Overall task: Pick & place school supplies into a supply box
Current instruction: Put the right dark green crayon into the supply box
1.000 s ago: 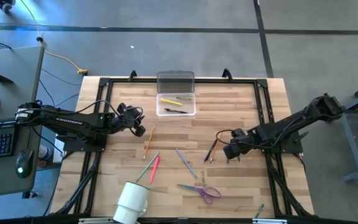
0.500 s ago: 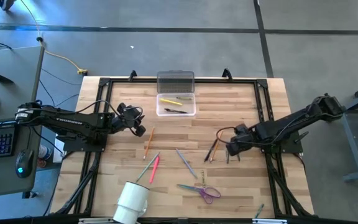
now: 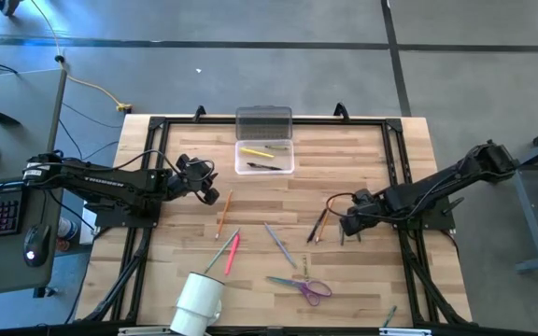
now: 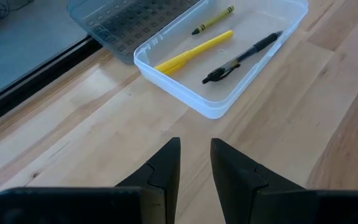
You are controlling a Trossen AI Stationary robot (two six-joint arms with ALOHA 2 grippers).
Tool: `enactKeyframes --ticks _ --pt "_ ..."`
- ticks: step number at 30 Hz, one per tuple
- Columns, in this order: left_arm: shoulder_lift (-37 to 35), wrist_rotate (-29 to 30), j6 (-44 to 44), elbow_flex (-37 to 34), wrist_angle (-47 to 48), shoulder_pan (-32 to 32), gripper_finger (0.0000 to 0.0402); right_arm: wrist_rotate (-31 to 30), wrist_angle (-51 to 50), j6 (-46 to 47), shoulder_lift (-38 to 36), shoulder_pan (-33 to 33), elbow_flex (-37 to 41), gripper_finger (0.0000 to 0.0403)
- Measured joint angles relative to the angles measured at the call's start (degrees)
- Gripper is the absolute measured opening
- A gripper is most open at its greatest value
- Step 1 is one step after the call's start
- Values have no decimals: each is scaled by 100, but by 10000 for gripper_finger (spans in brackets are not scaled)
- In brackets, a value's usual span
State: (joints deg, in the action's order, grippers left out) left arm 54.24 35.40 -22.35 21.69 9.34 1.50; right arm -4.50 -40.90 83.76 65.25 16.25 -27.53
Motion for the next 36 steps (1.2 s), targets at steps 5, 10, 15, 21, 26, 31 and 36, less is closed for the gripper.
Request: enactKeyframes --ticks 5,10,15,21,26,31,36 --pt "0 -25 0 0 -103 0 124 -23 469 9 0 0 238 94" --pt "0 -29 3 0 -319 0 124 -121 679 -24 -3 4 359 94" --pt "2 -29 2 0 -365 0 124 -239 546 -302 -9 4 415 94" --pt "1 -28 2 0 -363 0 124 -709 725 -296 -12 4 549 92" --pt "1 -28 2 0 -351 0 124 -792 747 -293 -9 -2 558 63" --pt "1 -28 2 0 -346 0 124 -924 771 -277 -7 -7 560 12" --pt "0 -28 2 0 -343 0 124 -1378 960 -297 8 -8 581 13"
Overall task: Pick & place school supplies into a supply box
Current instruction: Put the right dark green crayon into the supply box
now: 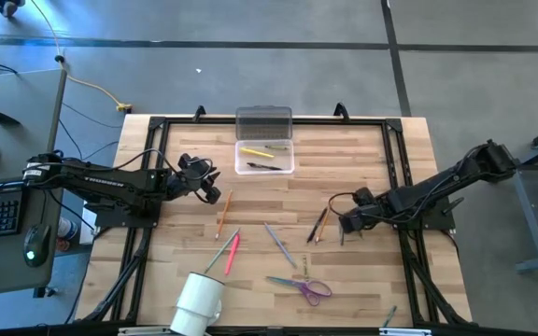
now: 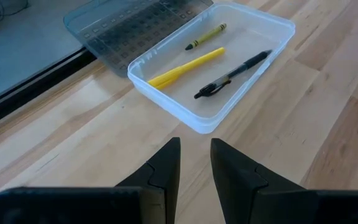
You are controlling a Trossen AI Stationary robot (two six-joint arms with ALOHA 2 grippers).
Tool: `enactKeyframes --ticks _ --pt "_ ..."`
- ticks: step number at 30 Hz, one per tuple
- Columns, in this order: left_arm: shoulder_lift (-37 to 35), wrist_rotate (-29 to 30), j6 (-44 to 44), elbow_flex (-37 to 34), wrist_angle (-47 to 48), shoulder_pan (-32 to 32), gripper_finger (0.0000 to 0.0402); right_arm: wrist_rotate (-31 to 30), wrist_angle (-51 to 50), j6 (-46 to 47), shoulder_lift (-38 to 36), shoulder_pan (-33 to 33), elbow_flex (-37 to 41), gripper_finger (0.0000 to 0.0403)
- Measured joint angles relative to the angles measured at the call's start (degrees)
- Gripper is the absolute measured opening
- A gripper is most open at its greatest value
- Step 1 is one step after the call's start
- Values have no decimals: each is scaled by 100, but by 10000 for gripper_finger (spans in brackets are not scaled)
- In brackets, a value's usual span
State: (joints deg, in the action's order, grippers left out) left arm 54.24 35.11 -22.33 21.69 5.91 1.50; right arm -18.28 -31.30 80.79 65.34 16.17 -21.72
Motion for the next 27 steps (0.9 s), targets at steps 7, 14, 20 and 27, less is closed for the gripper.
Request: enactKeyframes --ticks 7,14,20,27 --pt "2 17 138 0 -9 0 124 -1576 1626 -1561 11 -535 -19 4" --pt "2 42 151 0 -22 2 124 -1242 5328 -5101 93 -1947 -25 2" --pt "2 44 151 0 -33 0 124 -664 6281 -6755 978 -3035 -853 1" --pt "2 144 152 0 -46 0 124 407 5444 -7424 3381 -3498 -3080 1"
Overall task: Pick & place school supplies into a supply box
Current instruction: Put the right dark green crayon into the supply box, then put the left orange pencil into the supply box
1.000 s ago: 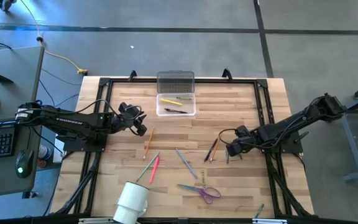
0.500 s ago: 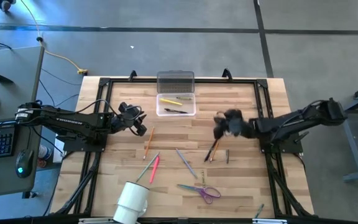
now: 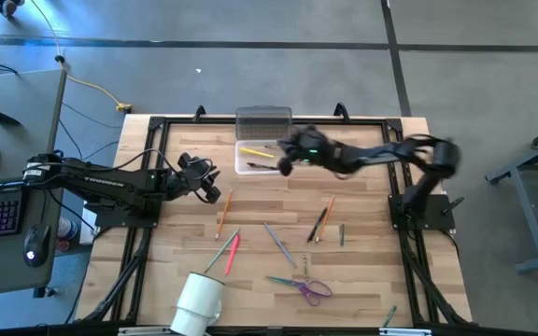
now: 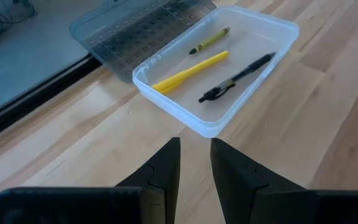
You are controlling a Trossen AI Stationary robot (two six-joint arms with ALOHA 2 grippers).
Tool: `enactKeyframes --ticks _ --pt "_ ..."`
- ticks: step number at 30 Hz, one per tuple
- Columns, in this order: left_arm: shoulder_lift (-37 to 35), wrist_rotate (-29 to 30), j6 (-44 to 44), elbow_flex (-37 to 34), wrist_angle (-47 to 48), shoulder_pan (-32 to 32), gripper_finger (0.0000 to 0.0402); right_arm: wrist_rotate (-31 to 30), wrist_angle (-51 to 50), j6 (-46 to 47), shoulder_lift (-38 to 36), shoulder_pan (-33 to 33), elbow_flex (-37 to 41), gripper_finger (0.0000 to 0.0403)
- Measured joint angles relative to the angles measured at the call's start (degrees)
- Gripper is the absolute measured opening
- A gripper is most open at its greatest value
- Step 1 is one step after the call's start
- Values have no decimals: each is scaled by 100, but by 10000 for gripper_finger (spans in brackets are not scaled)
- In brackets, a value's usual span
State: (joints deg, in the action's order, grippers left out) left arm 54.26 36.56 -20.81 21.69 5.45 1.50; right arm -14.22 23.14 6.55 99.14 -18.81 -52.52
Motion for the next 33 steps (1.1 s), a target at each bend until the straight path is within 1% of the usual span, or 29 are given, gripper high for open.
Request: enactKeyframes --ticks 2,4,5,7,9,12,16,20,24,27,30,33 --pt "0 36 -1 0 2 1 124 136 -682 -298 573 2 -689 2" --pt "0 35 -1 0 3 2 124 186 -1592 -493 1017 43 -1374 1" --pt "0 35 -1 0 7 2 124 144 -2014 -561 1174 72 -1683 1" --pt "0 35 -1 0 7 2 124 -145 -2865 -766 1455 159 -2299 1" --pt "0 35 -1 0 16 2 124 -425 -3297 -923 1701 217 -2754 4" --pt "0 35 -5 0 15 2 124 -329 -3639 -962 1975 232 -3192 9" --pt "0 -73 -134 0 24 2 124 78 -3753 -999 2132 169 -3363 24" --pt "15 -433 -542 0 60 0 124 75 -4016 -960 2204 116 -3354 51" --pt "188 -1048 -1156 0 95 0 124 46 -4038 -960 2204 114 -3356 78" --pt "439 -1568 -1734 0 94 0 124 45 -3750 -960 2204 135 -3356 91" --pt "800 -2099 -2070 0 93 -2 124 51 -3511 -960 2204 188 -3356 98" --pt "1204 -2385 -2208 0 42 -4 124 68 -3333 -960 2204 229 -3358 98"
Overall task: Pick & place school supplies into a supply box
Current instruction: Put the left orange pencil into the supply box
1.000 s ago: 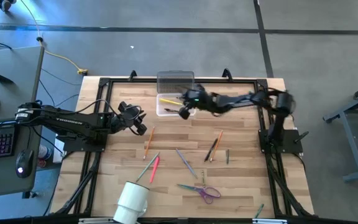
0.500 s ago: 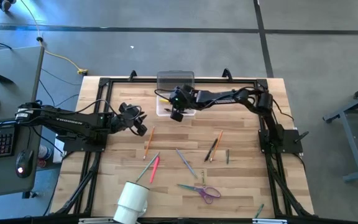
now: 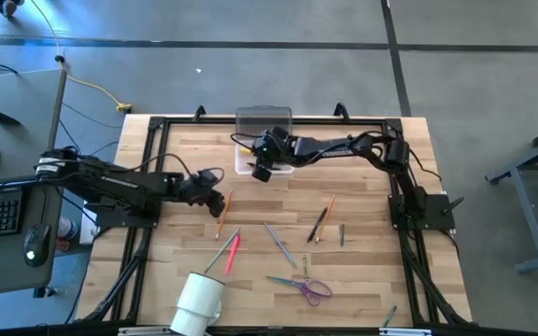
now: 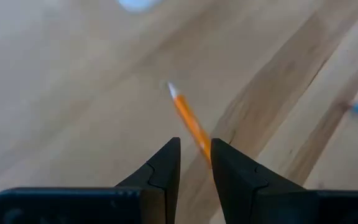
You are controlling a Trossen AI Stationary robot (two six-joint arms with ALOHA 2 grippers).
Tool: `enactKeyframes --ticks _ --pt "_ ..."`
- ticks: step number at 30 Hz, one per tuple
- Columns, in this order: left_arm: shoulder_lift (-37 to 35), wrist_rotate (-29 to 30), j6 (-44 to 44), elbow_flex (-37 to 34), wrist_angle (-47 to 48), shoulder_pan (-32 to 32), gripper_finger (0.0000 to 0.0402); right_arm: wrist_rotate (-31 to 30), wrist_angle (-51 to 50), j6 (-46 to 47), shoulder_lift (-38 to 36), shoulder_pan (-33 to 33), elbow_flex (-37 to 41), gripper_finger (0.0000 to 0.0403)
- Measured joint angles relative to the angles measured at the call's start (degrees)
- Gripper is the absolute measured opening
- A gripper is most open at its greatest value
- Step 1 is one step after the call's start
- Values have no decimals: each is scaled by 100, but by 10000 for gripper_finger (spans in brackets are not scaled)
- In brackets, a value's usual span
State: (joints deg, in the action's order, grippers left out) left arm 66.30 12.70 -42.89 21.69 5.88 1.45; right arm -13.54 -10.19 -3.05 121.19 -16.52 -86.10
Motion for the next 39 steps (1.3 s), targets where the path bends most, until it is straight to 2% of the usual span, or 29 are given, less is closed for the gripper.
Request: enactKeyframes --ticks 8,19,32,39 --pt "770 -65 111 43 -379 0 124 11 -25 0 -1 18 1 97" --pt "796 275 256 343 -420 -9 124 24 -44 2 -2 18 0 97" --pt "1603 359 214 352 -789 -13 124 245 -88 68 -2 18 1 96" --pt "1705 557 262 362 -649 -9 120 260 -114 68 -4 18 2 97"
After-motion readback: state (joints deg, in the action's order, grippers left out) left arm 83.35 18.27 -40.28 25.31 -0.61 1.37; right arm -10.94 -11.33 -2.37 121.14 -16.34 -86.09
